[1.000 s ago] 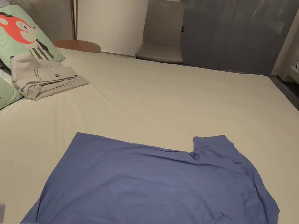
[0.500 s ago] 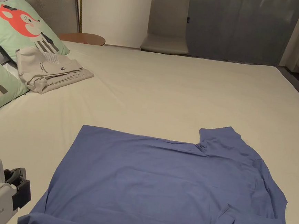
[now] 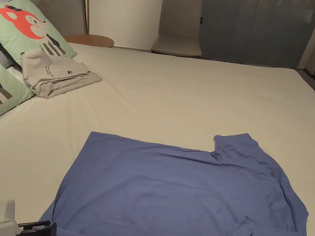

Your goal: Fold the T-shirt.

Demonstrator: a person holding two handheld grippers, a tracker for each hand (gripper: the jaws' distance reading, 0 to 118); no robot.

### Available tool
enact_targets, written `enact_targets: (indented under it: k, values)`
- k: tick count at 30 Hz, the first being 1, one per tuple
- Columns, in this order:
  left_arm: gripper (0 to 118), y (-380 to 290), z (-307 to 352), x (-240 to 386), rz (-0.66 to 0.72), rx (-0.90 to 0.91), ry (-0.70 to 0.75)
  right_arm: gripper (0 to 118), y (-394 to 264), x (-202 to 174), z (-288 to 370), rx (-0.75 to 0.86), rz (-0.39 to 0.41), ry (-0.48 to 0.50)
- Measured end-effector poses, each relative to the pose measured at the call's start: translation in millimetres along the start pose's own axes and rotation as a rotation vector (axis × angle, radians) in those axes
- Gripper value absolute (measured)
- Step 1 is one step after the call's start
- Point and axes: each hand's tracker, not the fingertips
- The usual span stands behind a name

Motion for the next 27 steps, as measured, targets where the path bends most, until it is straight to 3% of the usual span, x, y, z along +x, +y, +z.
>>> enact_targets:
  k: [1,5,7,10,12,13,14,16,18,20,21,22,23,24,27]
  values:
    - [97,-1,-3,0,-0.006,-0.015,-0.007,0,0,0,0,-0.005,0.0,-0.001]
    - [27,-6,-9,6,-0.028,-0.037,-0.002,0,-4,1,-3,-0.032,0.011,-0.005]
    - [12,-5,-8,9,-0.008,-0.048,-0.033,0,-8,2,-4,-0.052,0.014,0.002]
    - [8,-6,-2,16,-0.016,-0.021,-0.019,6,-14,6,-9,-0.123,0.062,0.01]
    - [8,-7,5,21,-0.04,-0.006,-0.014,90,-21,10,-15,-0.196,0.086,-0.011]
    - [8,-8,7,23,-0.046,-0.003,-0.011,116,-25,12,-20,-0.235,0.094,-0.013]
    - [8,-8,9,26,-0.052,0.001,-0.008,116,-31,15,-27,-0.307,0.096,-0.005]
    - [8,-9,13,26,-0.053,0.011,-0.009,102,-40,17,-26,-0.278,0.105,0.008]
    - [8,-8,15,28,-0.052,0.014,-0.01,75,-47,17,-30,-0.327,0.103,0.007]
    - [8,-8,15,26,-0.048,0.017,-0.01,70,-50,20,-30,-0.31,0.075,0.018]
    - [8,-7,15,26,-0.045,0.018,-0.011,60,-51,22,-30,-0.303,0.057,0.025]
    - [8,-7,16,25,-0.041,0.017,-0.012,42,-51,23,-30,-0.295,0.046,0.036]
    - [8,-6,16,25,-0.036,0.017,-0.013,15,-51,24,-30,-0.291,0.046,0.038]
    - [8,-6,15,23,-0.033,0.016,-0.013,5,-52,23,-30,-0.286,0.053,0.033]
    - [8,-3,16,23,-0.021,0.016,-0.012,3,-50,24,-28,-0.274,0.088,0.048]
